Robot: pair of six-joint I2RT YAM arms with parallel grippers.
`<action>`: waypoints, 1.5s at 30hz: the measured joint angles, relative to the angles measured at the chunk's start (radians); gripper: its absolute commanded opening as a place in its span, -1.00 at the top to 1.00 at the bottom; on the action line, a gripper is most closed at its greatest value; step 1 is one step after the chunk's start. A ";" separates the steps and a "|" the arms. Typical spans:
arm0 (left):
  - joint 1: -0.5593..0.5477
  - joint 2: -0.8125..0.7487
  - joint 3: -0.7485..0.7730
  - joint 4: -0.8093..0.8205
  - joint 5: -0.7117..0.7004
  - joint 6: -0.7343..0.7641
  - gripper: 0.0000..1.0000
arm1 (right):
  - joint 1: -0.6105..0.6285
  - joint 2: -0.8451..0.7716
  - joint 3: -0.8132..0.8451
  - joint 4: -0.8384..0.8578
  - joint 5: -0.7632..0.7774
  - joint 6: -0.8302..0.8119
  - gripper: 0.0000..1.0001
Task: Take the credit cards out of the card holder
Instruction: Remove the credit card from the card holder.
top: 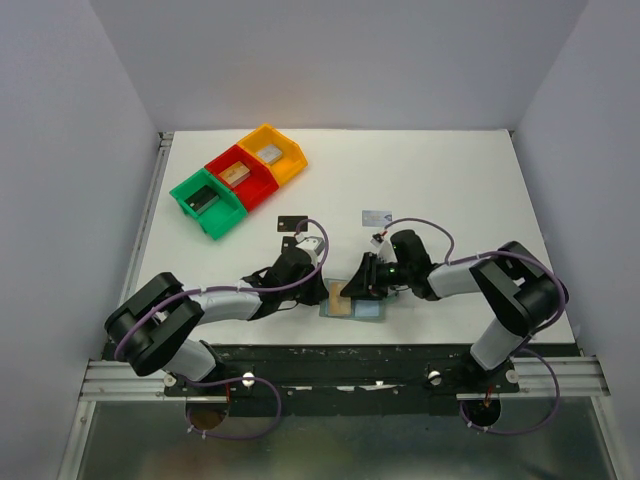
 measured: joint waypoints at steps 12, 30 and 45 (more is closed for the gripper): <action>0.001 0.014 -0.002 0.027 0.006 -0.001 0.93 | 0.000 0.054 -0.032 0.190 -0.043 0.074 0.16; -0.001 0.026 -0.002 0.046 0.013 -0.013 1.00 | 0.003 0.005 -0.024 0.103 -0.071 0.026 0.22; -0.002 0.037 0.010 0.039 0.010 -0.037 1.00 | 0.003 -0.089 -0.021 -0.041 -0.042 -0.040 0.25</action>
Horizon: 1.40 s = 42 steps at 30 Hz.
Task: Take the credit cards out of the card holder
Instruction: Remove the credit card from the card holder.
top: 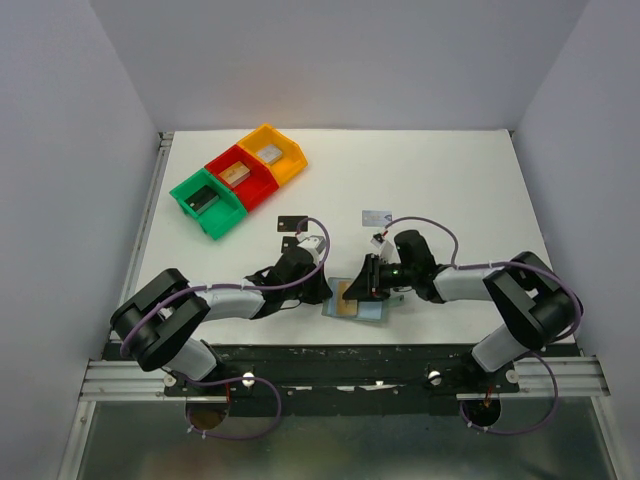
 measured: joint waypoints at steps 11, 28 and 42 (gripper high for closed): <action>0.000 0.003 0.010 -0.016 -0.005 -0.006 1.00 | 0.000 -0.047 0.000 -0.072 0.022 -0.029 0.29; 0.000 0.005 0.015 -0.025 -0.011 -0.014 1.00 | -0.016 -0.109 0.000 -0.137 0.039 -0.053 0.36; 0.002 0.006 0.015 -0.024 -0.012 -0.026 1.00 | -0.031 -0.151 0.000 -0.173 0.052 -0.072 0.62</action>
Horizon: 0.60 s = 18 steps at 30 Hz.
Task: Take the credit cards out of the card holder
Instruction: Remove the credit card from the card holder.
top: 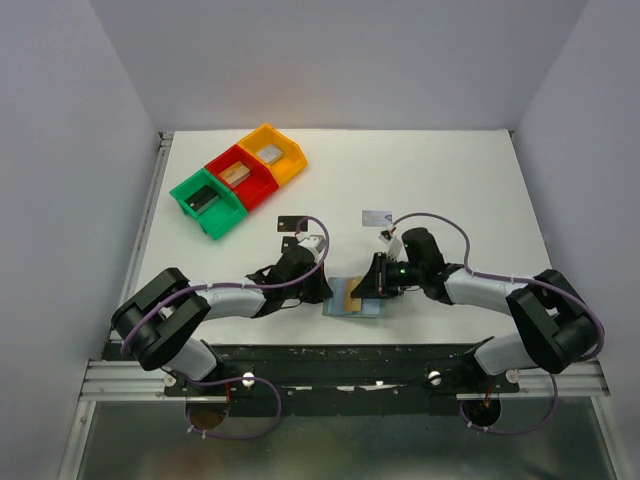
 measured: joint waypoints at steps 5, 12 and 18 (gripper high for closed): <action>0.001 0.000 0.000 0.000 0.000 -0.003 1.00 | -0.008 -0.012 0.000 -0.019 0.010 -0.006 0.74; 0.001 0.000 0.000 0.000 0.000 -0.004 1.00 | -0.024 -0.047 -0.002 -0.080 0.035 -0.026 0.99; 0.001 -0.005 -0.008 0.008 -0.003 -0.006 1.00 | -0.053 -0.101 -0.001 -0.201 0.088 -0.067 0.99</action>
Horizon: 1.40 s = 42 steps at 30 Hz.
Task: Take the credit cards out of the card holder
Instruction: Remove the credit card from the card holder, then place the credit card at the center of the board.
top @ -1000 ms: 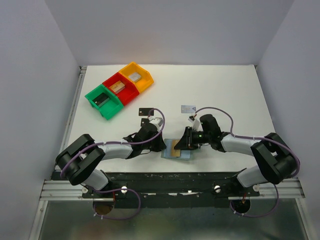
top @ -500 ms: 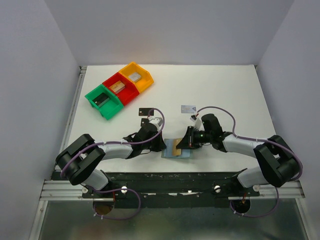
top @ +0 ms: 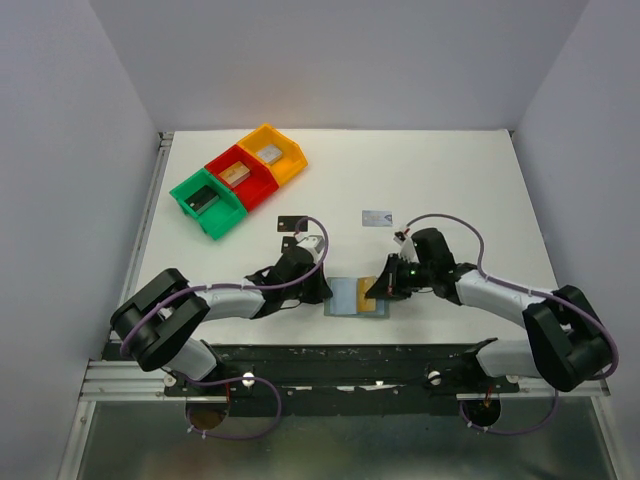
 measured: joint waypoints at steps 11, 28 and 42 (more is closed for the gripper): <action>0.000 -0.077 -0.037 -0.043 -0.027 0.005 0.19 | -0.022 -0.141 0.113 -0.299 0.145 -0.109 0.99; 0.032 -0.640 0.022 -0.083 0.000 0.061 -0.97 | -0.011 -0.304 0.291 -0.452 -0.045 -0.360 0.99; 0.230 -0.729 -0.033 0.141 0.695 0.000 -0.76 | 0.177 -0.221 0.385 -0.428 -0.433 -0.456 0.99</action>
